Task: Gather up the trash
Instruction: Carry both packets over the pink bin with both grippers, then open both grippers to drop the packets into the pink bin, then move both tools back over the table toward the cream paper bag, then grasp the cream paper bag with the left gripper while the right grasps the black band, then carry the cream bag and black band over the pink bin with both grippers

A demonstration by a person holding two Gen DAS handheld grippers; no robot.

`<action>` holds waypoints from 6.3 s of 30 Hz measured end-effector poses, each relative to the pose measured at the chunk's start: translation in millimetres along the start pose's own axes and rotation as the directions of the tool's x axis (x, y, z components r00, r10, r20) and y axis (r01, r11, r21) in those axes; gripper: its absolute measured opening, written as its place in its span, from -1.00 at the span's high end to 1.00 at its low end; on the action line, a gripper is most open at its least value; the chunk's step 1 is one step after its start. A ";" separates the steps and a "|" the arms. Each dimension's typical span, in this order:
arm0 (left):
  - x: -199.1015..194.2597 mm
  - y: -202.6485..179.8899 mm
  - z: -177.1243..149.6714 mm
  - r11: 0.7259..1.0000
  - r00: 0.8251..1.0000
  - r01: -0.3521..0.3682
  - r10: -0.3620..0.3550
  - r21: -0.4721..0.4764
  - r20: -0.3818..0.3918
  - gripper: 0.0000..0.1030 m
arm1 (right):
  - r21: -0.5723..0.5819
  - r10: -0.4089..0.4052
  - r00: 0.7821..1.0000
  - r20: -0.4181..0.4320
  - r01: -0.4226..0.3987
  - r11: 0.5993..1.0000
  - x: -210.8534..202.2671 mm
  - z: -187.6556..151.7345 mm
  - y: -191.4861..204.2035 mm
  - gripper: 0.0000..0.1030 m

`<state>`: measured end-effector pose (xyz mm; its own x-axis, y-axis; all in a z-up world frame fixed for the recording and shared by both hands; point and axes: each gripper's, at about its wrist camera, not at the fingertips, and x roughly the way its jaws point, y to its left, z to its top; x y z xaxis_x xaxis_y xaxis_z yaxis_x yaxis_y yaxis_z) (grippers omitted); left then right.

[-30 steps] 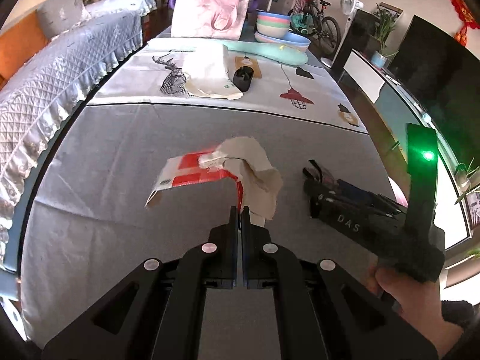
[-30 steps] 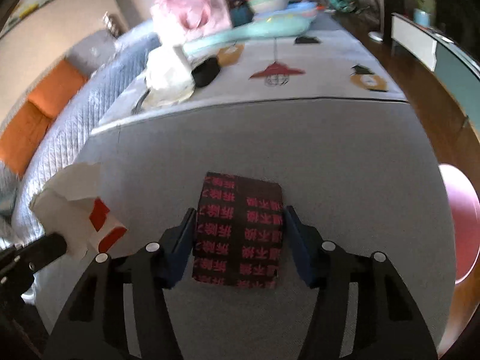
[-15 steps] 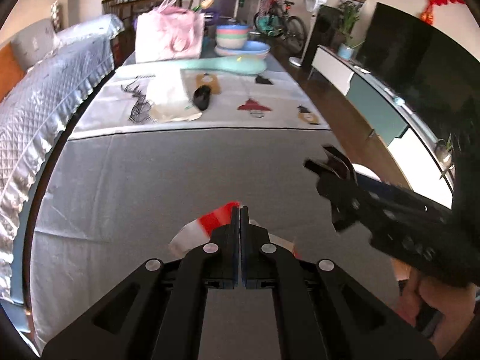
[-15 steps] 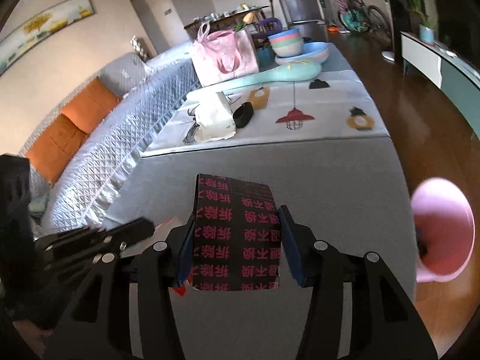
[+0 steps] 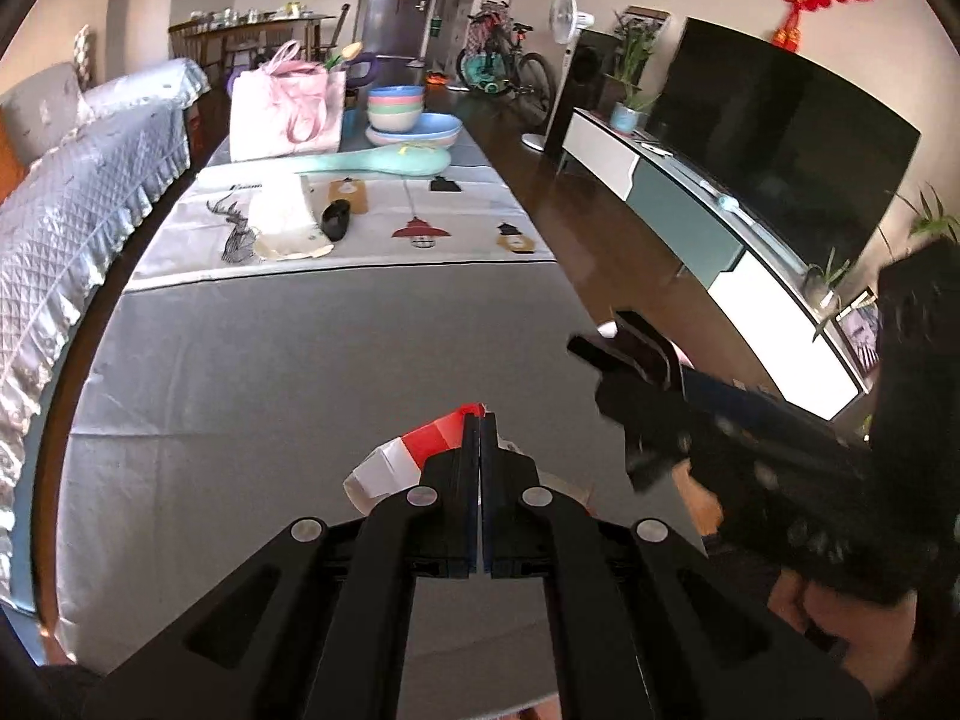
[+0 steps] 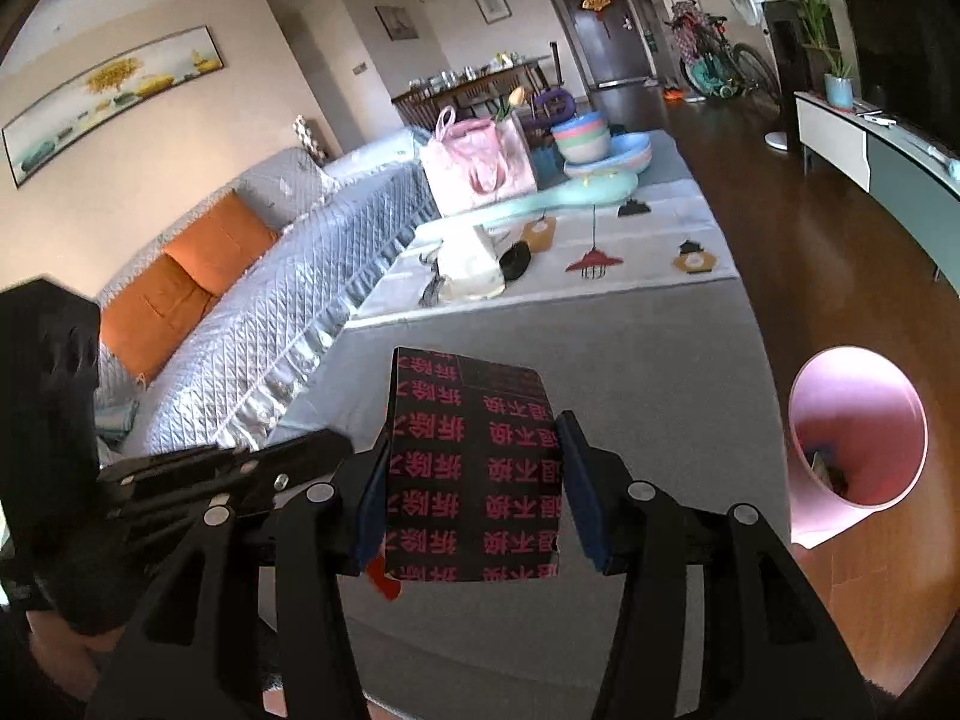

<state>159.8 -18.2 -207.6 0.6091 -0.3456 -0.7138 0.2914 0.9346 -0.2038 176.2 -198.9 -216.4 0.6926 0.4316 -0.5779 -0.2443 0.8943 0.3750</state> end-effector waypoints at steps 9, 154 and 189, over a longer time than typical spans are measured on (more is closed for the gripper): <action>-6.7 -14.6 12.3 1.000 1.000 0.000 0.000 0.011 0.006 1.00 | 0.025 0.016 0.999 0.047 -0.017 1.000 -5.2 8.0 -28.9 0.01; 221.9 219.2 146.7 0.994 0.993 -0.079 0.072 -0.074 -0.097 0.87 | -0.036 -0.050 0.985 -0.167 0.044 0.998 344.8 128.8 -29.5 0.84; -23.9 23.5 4.2 0.989 0.999 -0.044 0.040 -0.144 -0.030 0.87 | 0.124 0.027 1.000 0.014 -0.029 0.992 1.6 11.8 -3.2 0.83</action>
<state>155.3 11.7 -192.5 0.5981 -0.3056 -0.7409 0.1551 0.9511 -0.2671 186.1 -202.5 -210.0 0.6953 0.4540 -0.5572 -0.1782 0.8599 0.4782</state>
